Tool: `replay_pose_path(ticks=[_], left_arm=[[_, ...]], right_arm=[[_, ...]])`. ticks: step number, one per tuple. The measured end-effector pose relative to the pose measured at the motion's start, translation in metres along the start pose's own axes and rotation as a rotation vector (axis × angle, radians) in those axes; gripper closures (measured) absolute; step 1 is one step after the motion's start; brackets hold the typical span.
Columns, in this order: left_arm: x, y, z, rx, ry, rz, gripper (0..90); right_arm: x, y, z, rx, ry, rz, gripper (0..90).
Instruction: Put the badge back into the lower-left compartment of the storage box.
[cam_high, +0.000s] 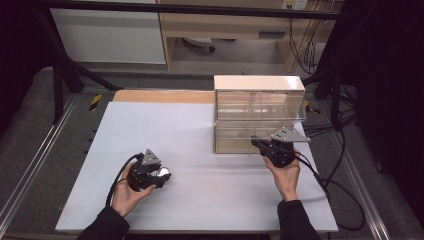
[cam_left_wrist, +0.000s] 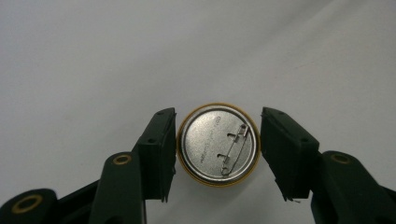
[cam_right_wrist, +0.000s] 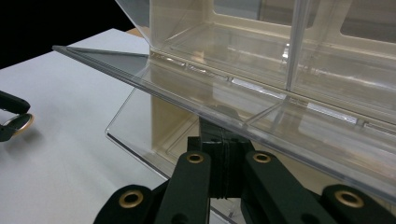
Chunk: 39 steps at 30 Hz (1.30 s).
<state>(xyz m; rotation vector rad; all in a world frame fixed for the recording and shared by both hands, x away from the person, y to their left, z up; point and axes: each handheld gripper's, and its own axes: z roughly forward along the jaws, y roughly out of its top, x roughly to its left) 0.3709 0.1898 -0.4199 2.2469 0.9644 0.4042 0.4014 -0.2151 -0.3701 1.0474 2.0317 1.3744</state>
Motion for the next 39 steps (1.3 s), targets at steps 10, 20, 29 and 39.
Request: replay_pose_path(ticks=[10, 20, 29, 39], left_arm=[[-0.011, 0.011, -0.001, -0.021, -0.009, 0.015, 46.3], [-0.022, 0.029, 0.000, -0.044, -0.021, 0.036, 46.3], [-0.031, 0.045, -0.001, -0.079, -0.032, 0.049, 46.3], [-0.044, 0.062, 0.004, -0.103, -0.050, 0.067, 46.3]], right_arm=[[0.000, 0.000, 0.000, 0.001, -0.002, 0.004, 90.0], [-0.001, 0.001, -0.001, 0.002, -0.003, 0.006, 90.0], [-0.002, 0.001, 0.000, 0.003, -0.001, 0.007, 90.0], [-0.001, 0.003, 0.000, 0.002, -0.002, 0.002, 90.0]])
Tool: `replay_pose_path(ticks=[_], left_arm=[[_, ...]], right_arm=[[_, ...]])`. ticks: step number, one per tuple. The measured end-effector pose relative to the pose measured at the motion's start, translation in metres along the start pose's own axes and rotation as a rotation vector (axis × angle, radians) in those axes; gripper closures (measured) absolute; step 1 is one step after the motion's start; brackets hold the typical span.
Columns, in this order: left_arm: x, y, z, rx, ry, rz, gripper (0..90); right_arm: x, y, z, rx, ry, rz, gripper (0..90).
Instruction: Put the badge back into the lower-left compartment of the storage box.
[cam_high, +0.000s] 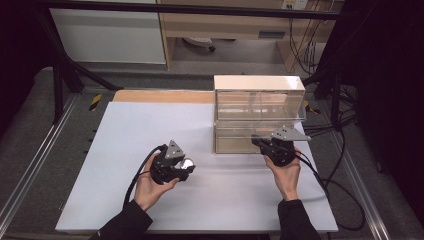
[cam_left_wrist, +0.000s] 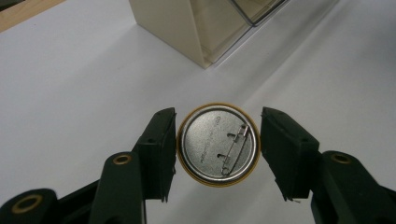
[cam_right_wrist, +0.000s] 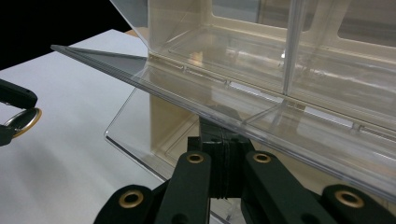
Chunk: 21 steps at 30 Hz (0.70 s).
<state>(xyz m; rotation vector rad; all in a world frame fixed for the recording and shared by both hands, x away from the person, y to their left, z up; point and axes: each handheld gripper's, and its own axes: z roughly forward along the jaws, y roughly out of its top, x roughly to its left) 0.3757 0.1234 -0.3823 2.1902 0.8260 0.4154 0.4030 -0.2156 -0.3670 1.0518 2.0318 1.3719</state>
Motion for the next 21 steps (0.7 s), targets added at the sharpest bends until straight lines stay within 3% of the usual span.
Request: replay_pose_path(ticks=[21], left_arm=[[-0.018, 0.030, 0.022, -0.033, -0.034, 0.015, 46.3]], right_arm=[[0.000, 0.001, 0.000, -0.001, 0.002, 0.001, 90.0]])
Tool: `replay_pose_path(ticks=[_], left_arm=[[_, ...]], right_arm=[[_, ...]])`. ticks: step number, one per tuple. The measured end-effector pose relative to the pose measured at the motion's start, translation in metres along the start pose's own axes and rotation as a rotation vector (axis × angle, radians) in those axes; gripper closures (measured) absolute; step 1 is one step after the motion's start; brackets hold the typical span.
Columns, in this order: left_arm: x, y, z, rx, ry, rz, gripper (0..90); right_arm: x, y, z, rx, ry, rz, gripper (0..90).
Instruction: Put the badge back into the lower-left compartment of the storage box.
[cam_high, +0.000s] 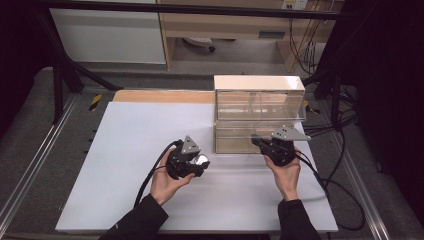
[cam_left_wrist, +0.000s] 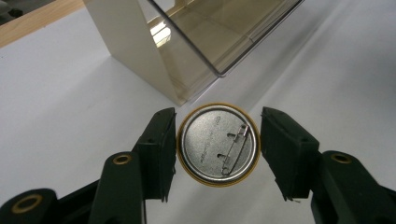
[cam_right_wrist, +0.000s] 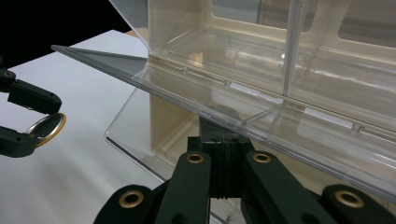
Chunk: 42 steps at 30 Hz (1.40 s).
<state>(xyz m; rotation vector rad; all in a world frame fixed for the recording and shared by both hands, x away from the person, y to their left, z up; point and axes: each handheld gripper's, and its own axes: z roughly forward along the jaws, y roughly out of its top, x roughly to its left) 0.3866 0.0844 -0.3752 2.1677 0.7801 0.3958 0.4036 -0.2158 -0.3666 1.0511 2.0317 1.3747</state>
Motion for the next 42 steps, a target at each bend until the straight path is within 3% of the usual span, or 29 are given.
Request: replay_pose_path(ticks=[17, 42], left_arm=[[-0.013, 0.031, 0.016, -0.025, -0.007, 0.024, 46.4], [-0.009, 0.055, 0.047, -0.036, 0.027, 0.011, 46.3]], right_arm=[[-0.001, 0.001, -0.001, -0.003, 0.000, 0.001, 90.0], [-0.002, 0.002, -0.001, -0.007, -0.003, 0.004, 90.0]])
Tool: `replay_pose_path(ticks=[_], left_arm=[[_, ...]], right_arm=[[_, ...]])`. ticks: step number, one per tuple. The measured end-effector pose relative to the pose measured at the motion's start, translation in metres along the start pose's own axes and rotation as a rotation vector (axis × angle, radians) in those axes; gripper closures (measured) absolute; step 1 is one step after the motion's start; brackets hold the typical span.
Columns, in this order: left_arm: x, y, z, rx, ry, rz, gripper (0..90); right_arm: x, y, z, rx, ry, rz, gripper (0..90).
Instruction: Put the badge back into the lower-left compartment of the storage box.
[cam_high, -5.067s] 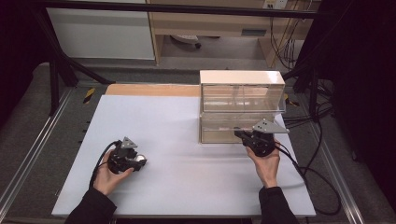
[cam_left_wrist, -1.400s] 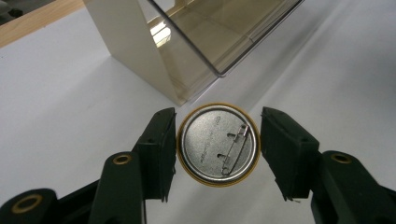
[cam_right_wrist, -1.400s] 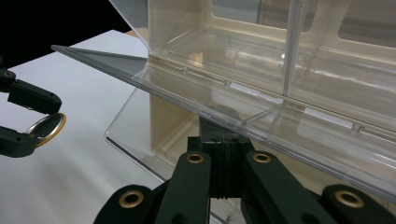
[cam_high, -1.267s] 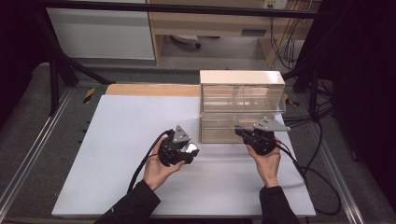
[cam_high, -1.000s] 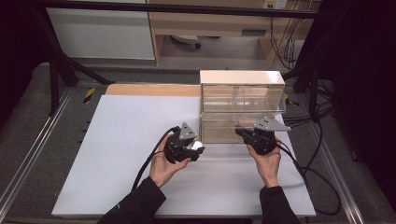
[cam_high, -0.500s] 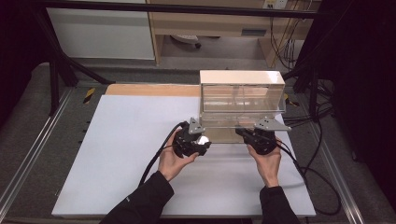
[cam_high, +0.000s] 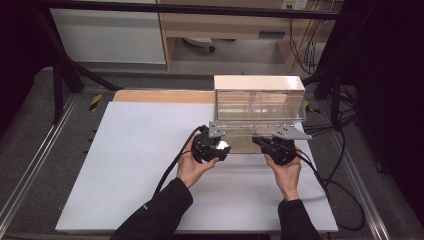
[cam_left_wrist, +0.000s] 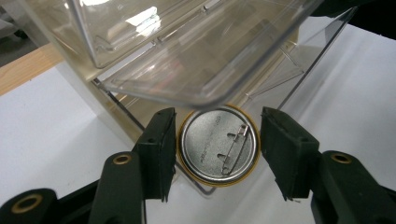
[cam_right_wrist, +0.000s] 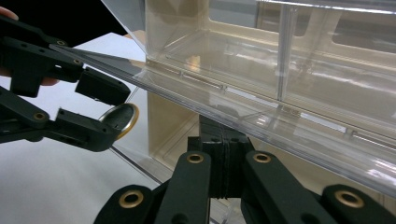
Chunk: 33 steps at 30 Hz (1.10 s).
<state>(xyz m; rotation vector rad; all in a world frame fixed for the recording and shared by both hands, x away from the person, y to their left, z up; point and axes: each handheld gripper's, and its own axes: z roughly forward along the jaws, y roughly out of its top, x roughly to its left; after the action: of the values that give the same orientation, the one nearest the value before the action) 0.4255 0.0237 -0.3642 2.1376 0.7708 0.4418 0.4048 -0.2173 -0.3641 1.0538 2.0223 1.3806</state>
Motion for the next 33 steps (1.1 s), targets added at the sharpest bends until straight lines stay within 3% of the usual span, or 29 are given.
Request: replay_pose_path(ticks=[19, 33], left_arm=[[0.001, 0.001, 0.022, -0.005, 0.035, -0.009, 46.3], [0.000, 0.000, 0.023, -0.012, 0.054, 0.008, 46.8]], right_arm=[[0.000, 0.000, 0.001, 0.004, -0.001, 0.002, 90.0], [0.000, 0.000, 0.000, 0.004, -0.002, 0.001, 90.0]])
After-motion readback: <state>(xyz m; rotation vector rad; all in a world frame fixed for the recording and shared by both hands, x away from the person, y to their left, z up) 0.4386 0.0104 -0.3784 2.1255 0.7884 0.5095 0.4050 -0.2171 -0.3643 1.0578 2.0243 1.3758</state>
